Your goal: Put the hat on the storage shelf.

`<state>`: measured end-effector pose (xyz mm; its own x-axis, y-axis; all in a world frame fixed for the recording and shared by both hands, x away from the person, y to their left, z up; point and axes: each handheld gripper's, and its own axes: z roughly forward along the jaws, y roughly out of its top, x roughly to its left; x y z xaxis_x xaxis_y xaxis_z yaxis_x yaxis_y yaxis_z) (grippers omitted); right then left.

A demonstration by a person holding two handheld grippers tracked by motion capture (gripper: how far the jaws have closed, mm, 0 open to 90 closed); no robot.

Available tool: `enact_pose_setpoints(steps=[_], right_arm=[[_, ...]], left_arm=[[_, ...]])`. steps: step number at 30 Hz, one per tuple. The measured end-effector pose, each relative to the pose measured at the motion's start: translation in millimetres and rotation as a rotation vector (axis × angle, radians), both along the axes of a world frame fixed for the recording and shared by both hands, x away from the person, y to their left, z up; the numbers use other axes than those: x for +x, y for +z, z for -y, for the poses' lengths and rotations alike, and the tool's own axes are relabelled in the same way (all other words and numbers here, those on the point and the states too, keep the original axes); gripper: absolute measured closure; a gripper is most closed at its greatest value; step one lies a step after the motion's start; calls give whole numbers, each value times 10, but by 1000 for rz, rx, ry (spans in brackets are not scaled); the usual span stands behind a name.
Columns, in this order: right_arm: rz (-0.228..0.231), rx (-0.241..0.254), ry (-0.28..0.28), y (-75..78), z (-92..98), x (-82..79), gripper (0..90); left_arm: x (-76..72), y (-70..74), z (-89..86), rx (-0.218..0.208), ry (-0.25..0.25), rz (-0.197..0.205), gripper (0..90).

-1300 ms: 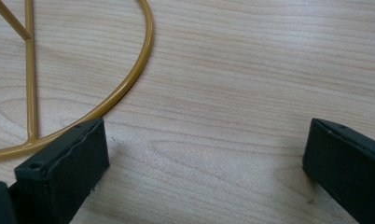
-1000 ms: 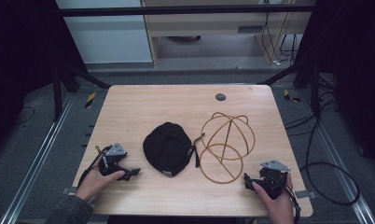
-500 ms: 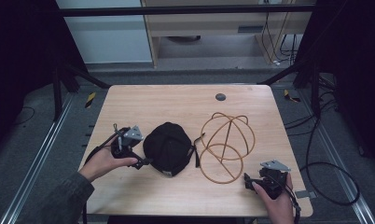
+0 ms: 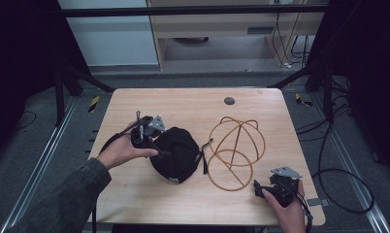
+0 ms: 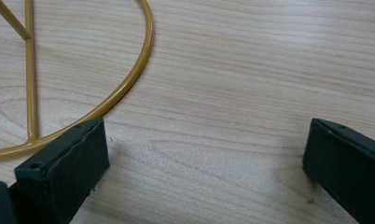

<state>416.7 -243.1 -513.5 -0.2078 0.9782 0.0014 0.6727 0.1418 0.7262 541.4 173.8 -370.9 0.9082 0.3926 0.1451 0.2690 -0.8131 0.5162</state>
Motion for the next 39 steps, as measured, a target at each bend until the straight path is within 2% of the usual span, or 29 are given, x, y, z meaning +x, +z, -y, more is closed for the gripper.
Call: enact_pose_setpoints(steps=[6, 9, 13, 15, 18, 27, 33, 39], right_arm=[[-1, -3, 0, -1, 1, -1, 4], [-1, -3, 1, -1, 1, -1, 4], [-1, -2, 1, -1, 2, -1, 4], [-1, -3, 2, -1, 3, -1, 4], [-1, -3, 2, -1, 3, -1, 4], [-1, -3, 2, -1, 3, -1, 4], [-1, -3, 3, -1, 4, -1, 4], [-2, -2, 1, -1, 2, -2, 4]], left_arm=[[114, 49, 136, 27, -13, 0, 90], [154, 63, 185, 26, -20, -11, 105], [184, 46, 244, 34, -36, -24, 136], [202, 38, 264, 44, -38, -18, 156], [239, 20, 290, 49, -42, -35, 186], [308, -72, 381, 115, -60, -61, 259], [324, -135, 370, 128, -65, -76, 310], [337, -150, 334, 96, -49, -81, 365]])
